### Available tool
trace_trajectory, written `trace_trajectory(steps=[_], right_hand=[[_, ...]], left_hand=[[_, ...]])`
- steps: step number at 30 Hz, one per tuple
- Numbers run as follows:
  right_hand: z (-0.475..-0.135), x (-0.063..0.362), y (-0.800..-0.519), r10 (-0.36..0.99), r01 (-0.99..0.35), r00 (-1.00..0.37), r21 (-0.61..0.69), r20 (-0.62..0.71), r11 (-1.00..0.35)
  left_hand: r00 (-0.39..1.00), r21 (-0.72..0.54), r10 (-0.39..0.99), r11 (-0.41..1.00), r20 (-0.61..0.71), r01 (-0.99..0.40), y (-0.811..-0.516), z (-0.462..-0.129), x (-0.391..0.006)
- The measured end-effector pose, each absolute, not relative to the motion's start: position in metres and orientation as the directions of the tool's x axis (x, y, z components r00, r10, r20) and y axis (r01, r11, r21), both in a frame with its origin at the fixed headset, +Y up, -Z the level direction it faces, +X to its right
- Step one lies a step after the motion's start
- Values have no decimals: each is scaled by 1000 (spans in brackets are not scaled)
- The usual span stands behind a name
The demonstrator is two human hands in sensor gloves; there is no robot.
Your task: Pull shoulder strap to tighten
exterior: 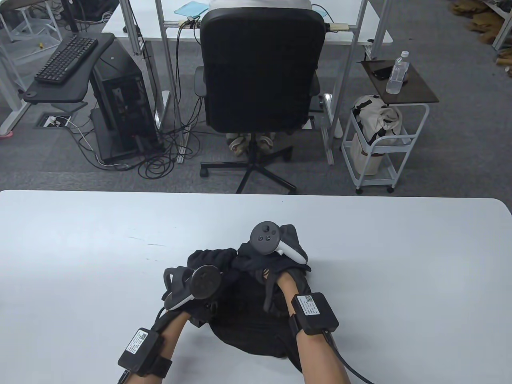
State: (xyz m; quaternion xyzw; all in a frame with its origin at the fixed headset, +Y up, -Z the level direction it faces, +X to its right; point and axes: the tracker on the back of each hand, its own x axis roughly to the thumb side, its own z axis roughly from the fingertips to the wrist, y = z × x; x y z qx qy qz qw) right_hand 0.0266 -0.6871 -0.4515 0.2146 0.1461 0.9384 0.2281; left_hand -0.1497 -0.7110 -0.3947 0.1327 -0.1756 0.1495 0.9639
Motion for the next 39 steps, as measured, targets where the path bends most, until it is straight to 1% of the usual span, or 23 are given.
trace_trajectory(steps=[3,6,9,12,13,14,15,16,17,18,19,20,22,25,27,28,30,32,35,36,37,38,39], right_hand=[[-450,43,-676,361,-263,-870,304,335,-916],[-454,83,-667,282,-226,-934,249,220,-942],[-454,113,-666,160,-132,-979,203,128,-970],[-453,115,-670,77,-50,-995,333,69,-941],[-451,108,-668,10,18,-997,338,80,-941],[-450,97,-665,7,37,-990,318,138,-947],[-449,89,-665,80,-23,-981,306,175,-952],[-449,75,-666,240,-161,-941,309,238,-937],[-449,65,-668,335,-237,-904,341,266,-910],[-450,52,-671,427,-297,-858,400,287,-867],[-451,42,-675,461,-308,-836,440,299,-843],[-453,32,-679,460,-290,-836,469,300,-834],[-454,29,-679,461,-329,-826,386,325,-862],[-452,34,-678,518,-371,-790,418,327,-829],[-453,49,-672,411,-299,-854,345,320,-890],[-454,64,-668,341,-245,-897,325,282,-913],[-455,92,-664,287,-226,-940,290,185,-930],[-454,107,-662,232,-188,-963,277,134,-942],[-449,105,-659,121,-80,-985,299,122,-951],[-447,97,-657,144,-85,-973,297,182,-951],[-446,89,-657,245,-163,-941,324,232,-932],[-446,77,-658,408,-297,-867,363,285,-883],[-446,68,-660,496,-368,-814,393,301,-842]], left_hand=[[914,239,185,929,362,-282,-709,-394,-147],[912,234,209,924,352,-302,-709,-395,-150],[909,225,243,917,338,-329,-708,-397,-156],[900,214,239,919,364,-330,-710,-396,-151],[903,219,228,922,365,-321,-710,-396,-149],[897,206,233,923,374,-326,-710,-396,-148],[889,193,245,921,387,-338,-710,-396,-147],[882,194,259,915,395,-355,-709,-395,-146],[881,196,256,914,397,-354,-709,-394,-146],[881,197,248,917,404,-348,-707,-394,-146],[879,201,249,914,407,-352,-706,-393,-146],[869,199,269,906,415,-375,-704,-393,-148],[895,233,200,922,399,-309,-704,-394,-156],[863,165,292,908,412,-386,-707,-397,-161],[891,213,233,918,389,-333,-706,-397,-161],[903,223,201,927,380,-300,-706,-396,-162],[891,207,242,918,384,-339,-705,-397,-163],[868,176,291,906,403,-385,-703,-396,-157],[875,190,254,915,413,-355,-700,-393,-148],[865,179,264,913,426,-367,-700,-393,-146],[858,171,279,909,431,-381,-700,-392,-146],[853,172,286,904,435,-391,-699,-392,-146],[851,173,288,902,439,-395,-698,-391,-146]])
